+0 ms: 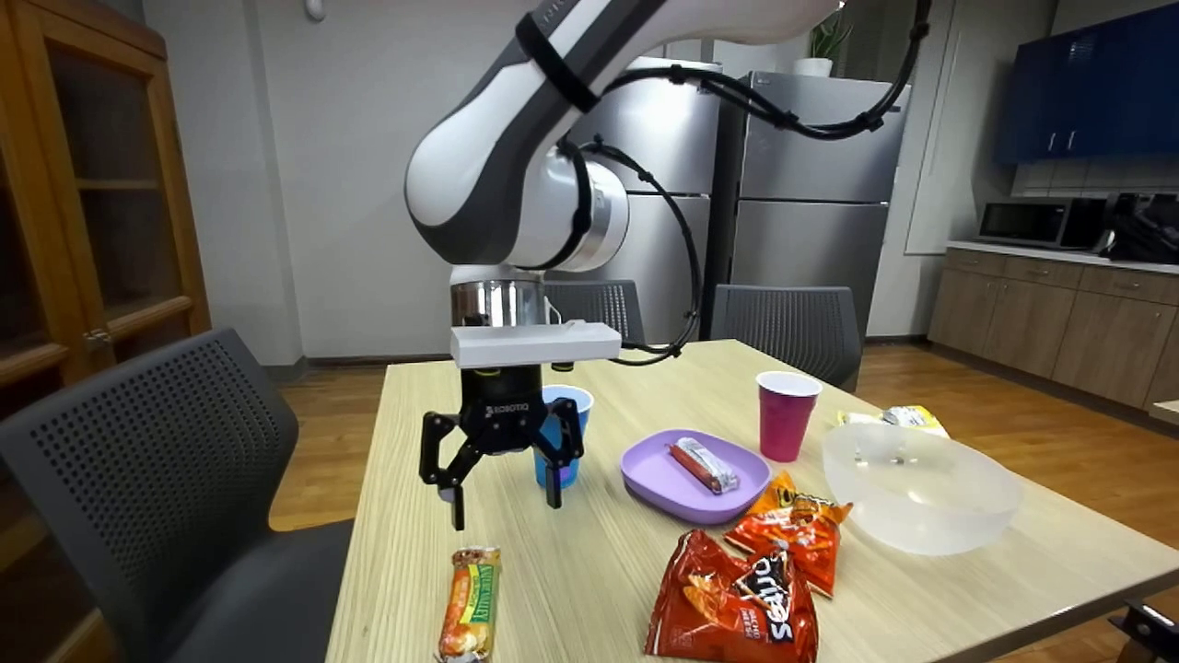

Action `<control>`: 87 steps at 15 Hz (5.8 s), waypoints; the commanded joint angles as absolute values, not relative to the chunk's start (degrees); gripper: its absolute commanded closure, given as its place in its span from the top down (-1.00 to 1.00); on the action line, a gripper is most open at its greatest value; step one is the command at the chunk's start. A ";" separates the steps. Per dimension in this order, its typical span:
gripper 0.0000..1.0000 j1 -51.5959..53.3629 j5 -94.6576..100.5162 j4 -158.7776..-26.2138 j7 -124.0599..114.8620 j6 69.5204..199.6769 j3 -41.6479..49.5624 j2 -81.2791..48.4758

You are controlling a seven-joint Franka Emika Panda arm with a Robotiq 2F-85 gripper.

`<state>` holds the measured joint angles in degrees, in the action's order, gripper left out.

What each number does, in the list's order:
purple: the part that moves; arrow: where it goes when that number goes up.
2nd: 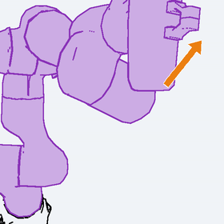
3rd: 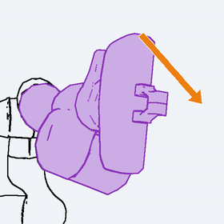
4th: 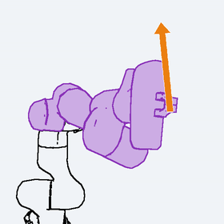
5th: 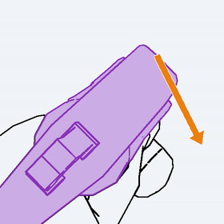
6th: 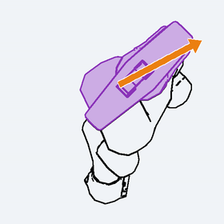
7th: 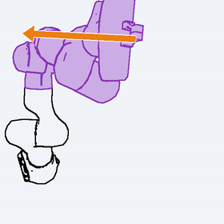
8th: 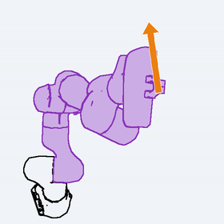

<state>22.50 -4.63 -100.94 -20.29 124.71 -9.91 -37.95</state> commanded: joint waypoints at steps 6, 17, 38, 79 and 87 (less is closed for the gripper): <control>1.00 25.23 -6.51 -97.09 -24.00 127.11 -10.10 -42.97; 1.00 27.28 -6.80 -96.33 -29.44 135.20 -9.19 -47.59; -0.65 26.14 -6.20 -98.59 -27.53 134.52 -8.46 -43.68; -0.65 6.26 -2.05 -114.83 1.45 134.23 -4.14 -29.68; -0.65 4.89 -3.09 -110.03 0.53 133.41 -3.14 -33.26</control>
